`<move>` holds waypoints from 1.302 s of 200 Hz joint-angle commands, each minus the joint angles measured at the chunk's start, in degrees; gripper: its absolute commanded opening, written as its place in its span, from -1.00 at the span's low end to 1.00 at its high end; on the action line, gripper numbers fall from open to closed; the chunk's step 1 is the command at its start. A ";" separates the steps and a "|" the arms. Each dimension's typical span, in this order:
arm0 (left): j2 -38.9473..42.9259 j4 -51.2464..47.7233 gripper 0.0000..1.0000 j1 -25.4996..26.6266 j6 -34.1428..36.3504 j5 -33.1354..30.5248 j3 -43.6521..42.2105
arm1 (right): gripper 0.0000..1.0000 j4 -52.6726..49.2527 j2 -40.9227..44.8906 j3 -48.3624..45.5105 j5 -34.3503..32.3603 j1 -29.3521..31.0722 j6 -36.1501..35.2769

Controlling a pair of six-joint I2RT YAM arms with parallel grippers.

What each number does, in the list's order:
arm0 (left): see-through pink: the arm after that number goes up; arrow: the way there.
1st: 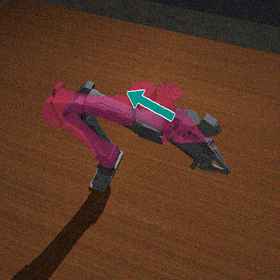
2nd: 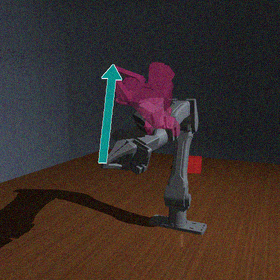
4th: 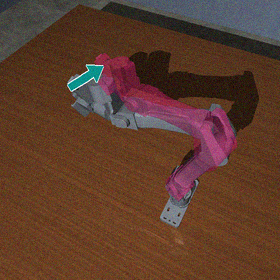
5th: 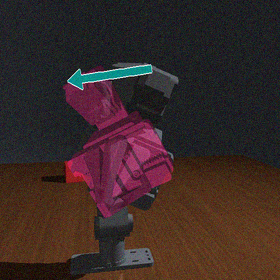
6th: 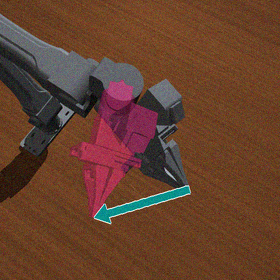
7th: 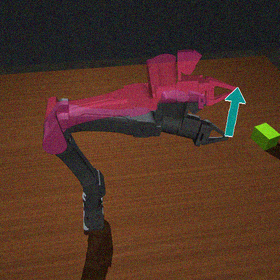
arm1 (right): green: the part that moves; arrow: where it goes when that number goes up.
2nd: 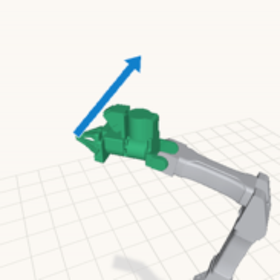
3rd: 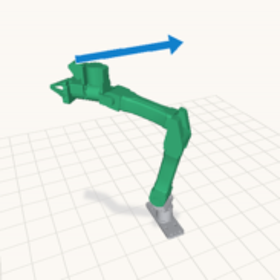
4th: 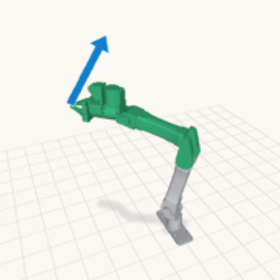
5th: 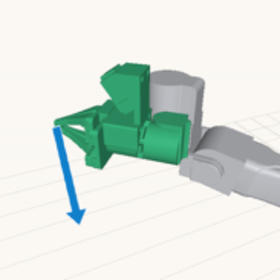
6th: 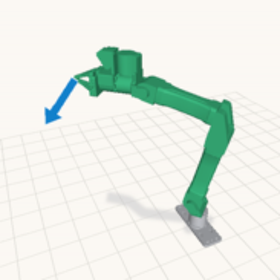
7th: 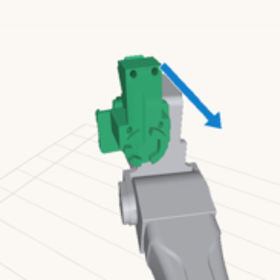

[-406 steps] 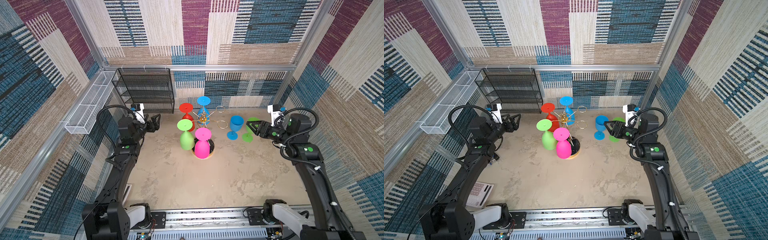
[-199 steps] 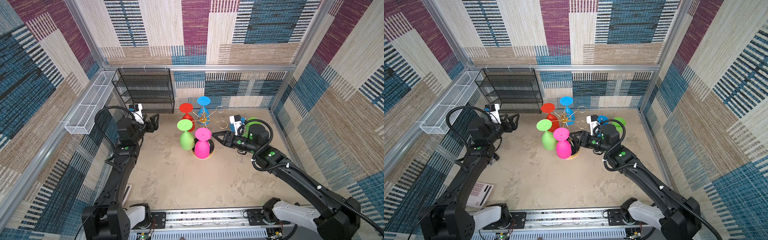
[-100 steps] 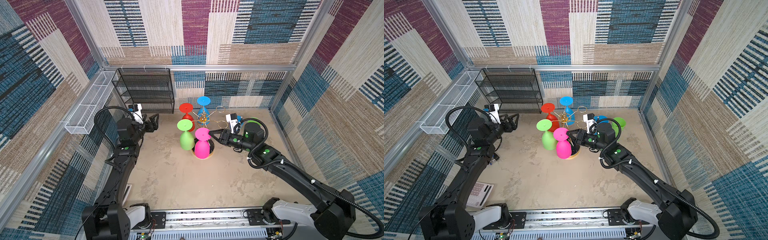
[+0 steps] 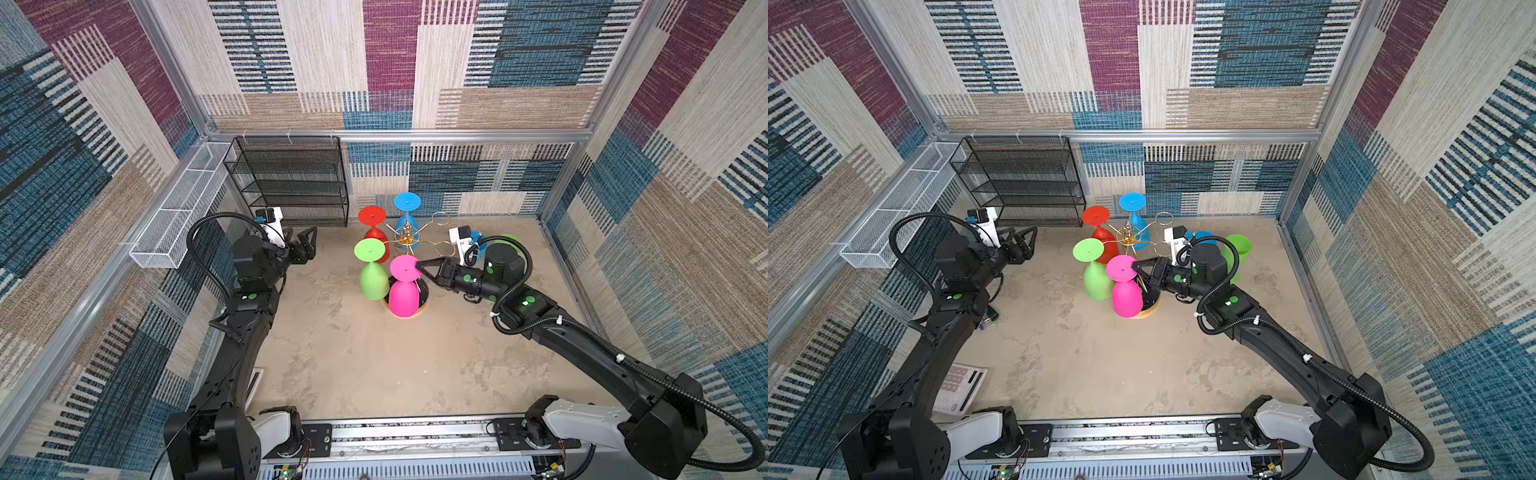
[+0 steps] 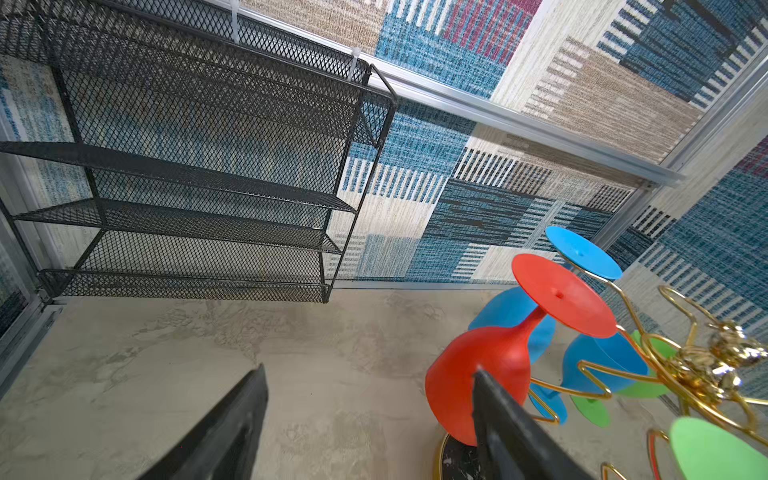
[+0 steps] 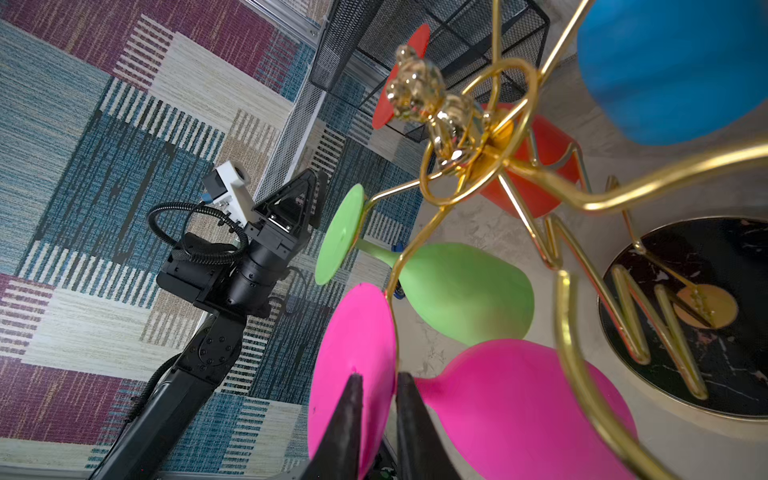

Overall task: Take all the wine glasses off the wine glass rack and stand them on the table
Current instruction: 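Move the right gripper toward the pink glass on the rack, then close the right gripper on the pink glass foot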

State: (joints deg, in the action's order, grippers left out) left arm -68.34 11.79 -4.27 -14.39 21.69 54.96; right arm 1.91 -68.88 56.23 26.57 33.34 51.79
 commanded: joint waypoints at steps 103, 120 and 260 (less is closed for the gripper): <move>0.40 2.27 0.59 -0.30 -0.55 0.92 -0.20 | -0.93 4.50 1.46 -0.24 0.33 0.07 3.13; 0.43 2.31 0.59 -0.26 -0.55 1.00 -0.20 | -0.97 4.63 1.97 -0.24 0.07 0.04 3.53; 0.73 2.45 0.59 -0.30 -0.70 1.06 -0.31 | -1.00 6.34 3.15 1.41 -1.94 0.09 6.08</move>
State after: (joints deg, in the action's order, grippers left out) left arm -67.85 11.84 -4.47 -14.61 21.89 54.85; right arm 5.19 -65.65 56.99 25.85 33.36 57.17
